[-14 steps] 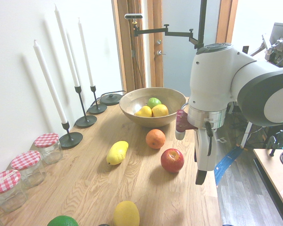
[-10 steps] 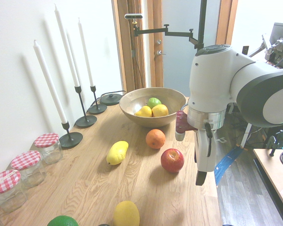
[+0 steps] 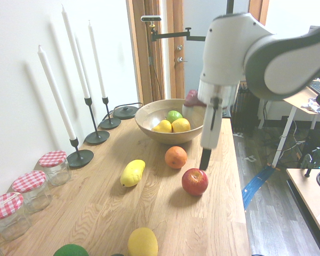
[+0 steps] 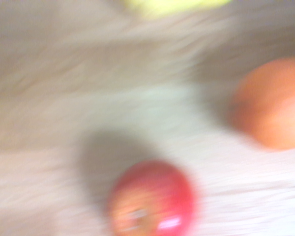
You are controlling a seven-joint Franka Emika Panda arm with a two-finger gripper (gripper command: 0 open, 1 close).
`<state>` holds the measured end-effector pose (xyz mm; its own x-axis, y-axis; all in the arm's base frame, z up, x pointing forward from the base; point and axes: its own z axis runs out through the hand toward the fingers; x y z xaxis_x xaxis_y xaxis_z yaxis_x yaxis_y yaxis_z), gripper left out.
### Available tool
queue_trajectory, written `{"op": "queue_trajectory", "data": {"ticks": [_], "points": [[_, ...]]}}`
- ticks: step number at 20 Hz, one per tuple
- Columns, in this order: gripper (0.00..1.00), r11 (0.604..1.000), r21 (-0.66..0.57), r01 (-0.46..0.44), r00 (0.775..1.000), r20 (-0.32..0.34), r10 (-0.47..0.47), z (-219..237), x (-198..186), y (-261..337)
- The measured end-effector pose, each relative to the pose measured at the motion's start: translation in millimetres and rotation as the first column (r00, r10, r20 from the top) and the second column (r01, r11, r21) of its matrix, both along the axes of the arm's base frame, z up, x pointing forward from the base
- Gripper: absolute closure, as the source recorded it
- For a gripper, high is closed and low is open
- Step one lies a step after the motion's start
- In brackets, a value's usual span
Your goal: Take green apple out of the basket
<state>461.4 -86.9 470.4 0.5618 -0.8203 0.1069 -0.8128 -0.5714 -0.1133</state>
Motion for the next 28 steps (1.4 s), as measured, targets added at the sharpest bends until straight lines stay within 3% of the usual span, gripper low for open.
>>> {"op": "queue_trajectory", "data": {"ticks": [5,15,24,28], "points": [[0.00,0.997,-0.024,0.069,0.998,0.004,-0.069,25,16,-80],[0.00,0.987,-0.051,0.152,0.988,-0.031,-0.154,19,86,-187],[0.00,0.977,0.004,0.213,0.976,-0.039,-0.213,22,102,-280],[0.00,0.970,0.038,0.242,0.969,-0.056,-0.240,0,104,-314]]}}
